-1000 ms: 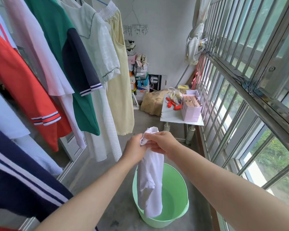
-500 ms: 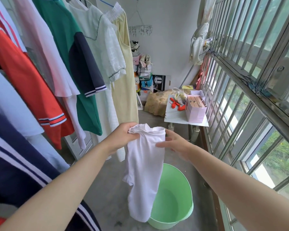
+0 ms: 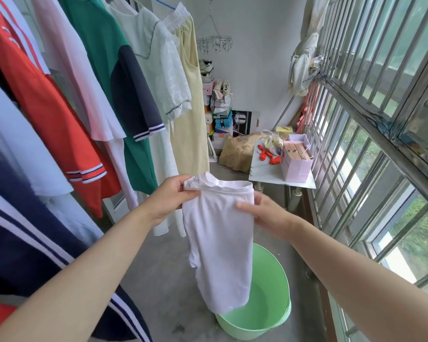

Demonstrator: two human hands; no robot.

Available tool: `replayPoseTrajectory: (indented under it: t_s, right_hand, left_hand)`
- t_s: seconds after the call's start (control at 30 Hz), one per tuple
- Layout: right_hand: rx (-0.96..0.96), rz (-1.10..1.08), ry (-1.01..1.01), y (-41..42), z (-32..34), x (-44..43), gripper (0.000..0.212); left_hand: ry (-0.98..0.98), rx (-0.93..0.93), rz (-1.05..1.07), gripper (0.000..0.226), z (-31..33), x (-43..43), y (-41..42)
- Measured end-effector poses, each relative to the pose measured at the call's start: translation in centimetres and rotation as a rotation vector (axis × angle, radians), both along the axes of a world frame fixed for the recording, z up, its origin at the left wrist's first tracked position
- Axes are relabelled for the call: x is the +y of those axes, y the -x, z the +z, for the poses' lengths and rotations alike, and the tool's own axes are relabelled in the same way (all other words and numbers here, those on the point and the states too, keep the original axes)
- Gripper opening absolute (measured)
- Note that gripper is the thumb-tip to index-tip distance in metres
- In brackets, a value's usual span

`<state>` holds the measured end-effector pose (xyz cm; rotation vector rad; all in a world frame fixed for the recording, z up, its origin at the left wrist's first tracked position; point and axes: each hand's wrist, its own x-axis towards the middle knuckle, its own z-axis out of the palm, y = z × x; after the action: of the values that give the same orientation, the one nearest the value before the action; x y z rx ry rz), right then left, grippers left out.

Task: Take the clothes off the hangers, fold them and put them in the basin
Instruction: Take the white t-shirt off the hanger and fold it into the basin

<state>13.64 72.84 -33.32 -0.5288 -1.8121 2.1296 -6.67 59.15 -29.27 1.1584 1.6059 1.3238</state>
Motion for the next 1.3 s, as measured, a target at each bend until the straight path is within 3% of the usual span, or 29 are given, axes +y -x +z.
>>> replayPoseTrajectory:
  t_s: [0.1, 0.17, 0.33, 0.47, 0.53, 0.6, 0.73, 0.83, 0.93, 1.07, 1.2, 1.3]
  right_hand:
    - [-0.236, 0.062, -0.126, -0.5, -1.7, -0.4, 0.041]
    - [-0.306, -0.027, -0.141, -0.7, -2.4, -0.5, 0.040]
    - [-0.317, -0.067, -0.143, -1.3, -1.7, -0.9, 0.030]
    - [-0.182, -0.083, -0.018, -0.6, 0.8, -1.3, 0.019]
    - [-0.107, -0.102, 0.074, 0.1, 1.9, -1.2, 0.018]
    - [-0.102, -0.150, 0.122, 0.5, 2.5, -1.0, 0.019]
    - [-0.221, -0.278, 0.062, 0.5, 1.5, 0.0, 0.023]
    - [-0.358, -0.343, -0.006, 0.5, 0.5, 0.1, 0.021]
    - [-0.451, -0.376, 0.049, 0.8, 0.3, 0.5, 0.013]
    - [-0.523, -0.452, 0.082, 0.8, 0.0, 0.7, 0.017]
    - [-0.531, -0.379, 0.181, 0.2, -0.1, 0.3, 0.037]
    - [-0.535, -0.163, 0.075, -0.2, -0.8, 0.0, 0.085]
  left_hand:
    - [-0.024, -0.079, 0.008, 0.020, 0.4, 0.3, -0.6]
    - [-0.024, -0.107, 0.000, 0.022, 0.7, 0.6, -0.9]
    - [-0.020, -0.189, 0.021, 0.025, 0.9, 0.4, -0.9]
    - [-0.195, -0.397, 0.090, 0.025, 2.4, 1.1, 0.0]
    - [-0.169, -0.581, 0.028, 0.047, 1.7, 1.1, 0.2]
    - [-0.002, -0.680, -0.015, 0.060, -1.1, 0.5, -0.9]
    - [0.205, -0.577, -0.041, 0.041, -5.2, -0.6, -2.4]
    - [0.210, -0.419, 0.015, 0.034, -5.6, -0.6, -1.8]
    - [0.187, -0.444, 0.071, 0.022, -5.8, -0.1, -1.6]
    - [0.163, -0.418, 0.199, 0.023, -5.7, 0.1, -1.8]
    - [0.162, -0.317, 0.320, 0.041, -6.6, 0.6, -1.8]
    - [0.153, -0.234, 0.340, 0.058, -7.3, 0.6, -1.2]
